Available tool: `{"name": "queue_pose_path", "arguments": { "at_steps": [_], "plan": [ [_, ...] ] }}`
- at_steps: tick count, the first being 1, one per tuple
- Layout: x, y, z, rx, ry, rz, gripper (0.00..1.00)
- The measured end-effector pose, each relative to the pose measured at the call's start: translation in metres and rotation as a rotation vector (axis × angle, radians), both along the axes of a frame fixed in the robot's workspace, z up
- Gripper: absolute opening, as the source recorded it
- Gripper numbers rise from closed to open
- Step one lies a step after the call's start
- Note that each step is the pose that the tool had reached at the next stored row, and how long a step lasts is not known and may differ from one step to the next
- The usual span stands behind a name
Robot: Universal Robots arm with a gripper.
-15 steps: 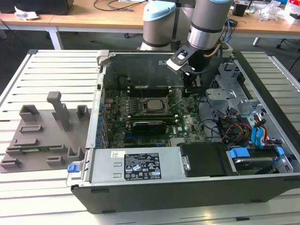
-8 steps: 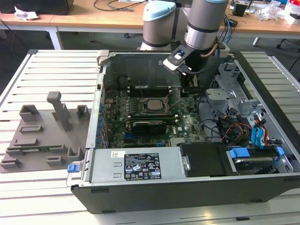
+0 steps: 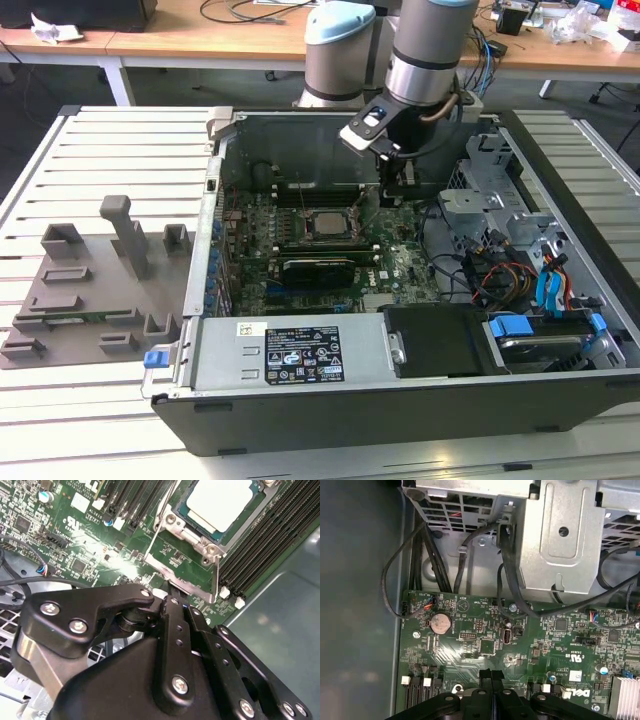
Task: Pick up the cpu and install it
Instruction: 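Close the cpu cover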
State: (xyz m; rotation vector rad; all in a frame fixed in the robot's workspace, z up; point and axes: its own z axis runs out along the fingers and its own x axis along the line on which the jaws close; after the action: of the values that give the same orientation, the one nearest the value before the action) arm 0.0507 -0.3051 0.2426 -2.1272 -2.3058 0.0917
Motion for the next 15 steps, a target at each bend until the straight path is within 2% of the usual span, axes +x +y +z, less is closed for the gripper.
{"name": "queue_pose_path", "arguments": {
  "at_steps": [15],
  "plan": [
    [-0.0186,0.0000,0.0000,0.0000,0.0000,0.000,0.11]
  ]
}}
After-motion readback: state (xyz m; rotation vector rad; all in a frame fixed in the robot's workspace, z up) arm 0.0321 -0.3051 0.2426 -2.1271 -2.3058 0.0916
